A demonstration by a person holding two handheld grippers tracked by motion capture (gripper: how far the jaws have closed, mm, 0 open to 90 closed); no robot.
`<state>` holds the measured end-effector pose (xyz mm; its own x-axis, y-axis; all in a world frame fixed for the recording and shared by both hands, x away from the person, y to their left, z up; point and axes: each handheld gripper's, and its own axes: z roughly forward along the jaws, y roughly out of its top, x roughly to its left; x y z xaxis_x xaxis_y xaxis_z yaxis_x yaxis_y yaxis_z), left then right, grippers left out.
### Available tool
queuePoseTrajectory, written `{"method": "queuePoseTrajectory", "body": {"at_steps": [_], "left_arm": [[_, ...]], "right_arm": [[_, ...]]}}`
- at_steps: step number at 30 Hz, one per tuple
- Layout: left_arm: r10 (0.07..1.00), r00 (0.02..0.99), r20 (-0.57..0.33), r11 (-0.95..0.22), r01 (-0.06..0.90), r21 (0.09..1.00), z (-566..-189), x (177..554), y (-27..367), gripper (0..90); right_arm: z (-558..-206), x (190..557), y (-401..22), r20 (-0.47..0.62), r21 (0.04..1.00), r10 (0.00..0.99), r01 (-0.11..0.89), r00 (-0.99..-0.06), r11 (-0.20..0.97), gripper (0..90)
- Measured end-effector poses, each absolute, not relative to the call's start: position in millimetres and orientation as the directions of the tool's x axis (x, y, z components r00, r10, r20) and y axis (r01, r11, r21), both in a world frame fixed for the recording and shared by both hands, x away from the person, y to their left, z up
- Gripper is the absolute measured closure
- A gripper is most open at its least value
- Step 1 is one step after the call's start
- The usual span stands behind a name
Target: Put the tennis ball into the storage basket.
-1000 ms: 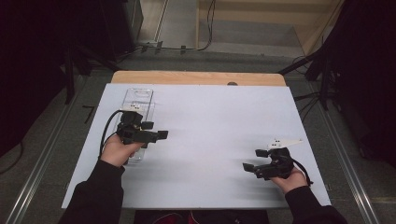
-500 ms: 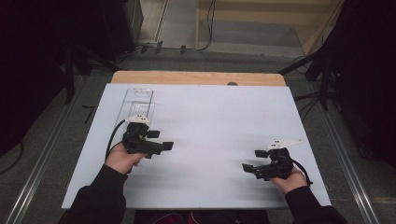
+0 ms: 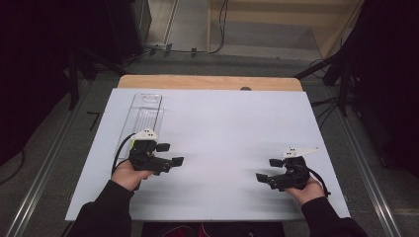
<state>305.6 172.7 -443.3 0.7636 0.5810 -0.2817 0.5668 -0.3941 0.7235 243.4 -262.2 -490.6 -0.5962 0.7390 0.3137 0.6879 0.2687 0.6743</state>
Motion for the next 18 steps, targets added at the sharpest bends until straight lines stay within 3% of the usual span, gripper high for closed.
{"method": "queuePoseTrajectory", "body": {"at_steps": [18], "left_arm": [[0.554,0.789,-0.265,-0.427,0.543,0.723,-458.8,284.7,178.6,18.7]], "right_arm": [[-490.4,243.3,-262.1,0.317,0.673,0.735,0.688,-0.6,0.271,12.3]]}}
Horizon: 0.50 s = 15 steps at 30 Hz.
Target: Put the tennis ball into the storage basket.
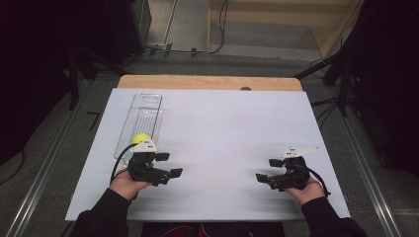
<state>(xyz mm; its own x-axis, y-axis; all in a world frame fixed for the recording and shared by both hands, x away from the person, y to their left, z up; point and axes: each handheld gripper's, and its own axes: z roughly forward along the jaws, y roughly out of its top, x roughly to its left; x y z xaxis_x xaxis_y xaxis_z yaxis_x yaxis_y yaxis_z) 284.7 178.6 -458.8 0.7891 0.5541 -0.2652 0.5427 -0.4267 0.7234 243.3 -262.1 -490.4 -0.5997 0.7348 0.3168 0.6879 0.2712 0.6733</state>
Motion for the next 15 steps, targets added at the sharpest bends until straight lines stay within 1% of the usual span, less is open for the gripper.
{"method": "queuePoseTrajectory", "body": {"at_steps": [7,11,15], "left_arm": [[0.555,0.803,-0.215,-0.45,0.508,0.735,-465.7,277.2,183.5,18.6],[0.544,0.81,-0.218,-0.446,0.5,0.743,-466.3,272.9,185.3,18.6],[0.533,0.815,-0.226,-0.467,0.506,0.725,-469.1,269.6,185.3,18.6]], "right_arm": [[-490.6,243.3,-262.0,0.315,0.673,0.734,0.687,-0.602,0.274,12.3],[-490.7,243.4,-262.0,0.316,0.672,0.734,0.688,-0.601,0.274,12.3],[-490.7,243.4,-262.0,0.316,0.672,0.734,0.688,-0.601,0.274,12.3]]}}
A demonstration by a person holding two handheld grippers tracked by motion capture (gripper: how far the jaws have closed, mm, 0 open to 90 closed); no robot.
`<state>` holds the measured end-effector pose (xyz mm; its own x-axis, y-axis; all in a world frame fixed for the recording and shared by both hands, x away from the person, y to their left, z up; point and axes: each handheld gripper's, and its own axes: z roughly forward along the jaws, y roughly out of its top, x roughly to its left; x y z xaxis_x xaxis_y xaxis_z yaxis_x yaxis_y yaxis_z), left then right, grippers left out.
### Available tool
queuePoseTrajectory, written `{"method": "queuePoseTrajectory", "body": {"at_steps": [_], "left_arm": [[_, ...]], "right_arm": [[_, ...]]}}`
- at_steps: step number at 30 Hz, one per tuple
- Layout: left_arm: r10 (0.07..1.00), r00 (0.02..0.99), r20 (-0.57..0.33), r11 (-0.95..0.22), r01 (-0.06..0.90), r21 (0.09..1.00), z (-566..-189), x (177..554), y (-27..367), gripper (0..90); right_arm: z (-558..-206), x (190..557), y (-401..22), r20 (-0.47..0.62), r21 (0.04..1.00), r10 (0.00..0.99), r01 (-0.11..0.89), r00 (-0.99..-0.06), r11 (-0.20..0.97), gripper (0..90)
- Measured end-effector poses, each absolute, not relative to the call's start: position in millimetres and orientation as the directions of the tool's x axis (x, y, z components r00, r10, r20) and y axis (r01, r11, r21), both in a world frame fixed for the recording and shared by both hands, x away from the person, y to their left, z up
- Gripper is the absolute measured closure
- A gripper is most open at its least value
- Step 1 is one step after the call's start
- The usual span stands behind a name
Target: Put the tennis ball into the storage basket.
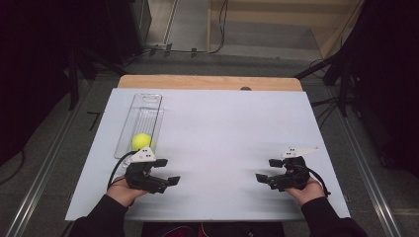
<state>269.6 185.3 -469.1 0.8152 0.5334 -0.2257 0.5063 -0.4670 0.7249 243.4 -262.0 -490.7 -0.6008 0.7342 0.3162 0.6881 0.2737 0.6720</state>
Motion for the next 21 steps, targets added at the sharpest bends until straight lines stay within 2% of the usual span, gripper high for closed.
{"method": "queuePoseTrajectory", "body": {"at_steps": [21], "left_arm": [[0.525,0.818,-0.236,-0.476,0.511,0.715,-474.4,267.8,189.5,19.7]], "right_arm": [[-491.2,244.1,-262.5,0.316,0.673,0.734,0.687,-0.601,0.274,12.3]]}}
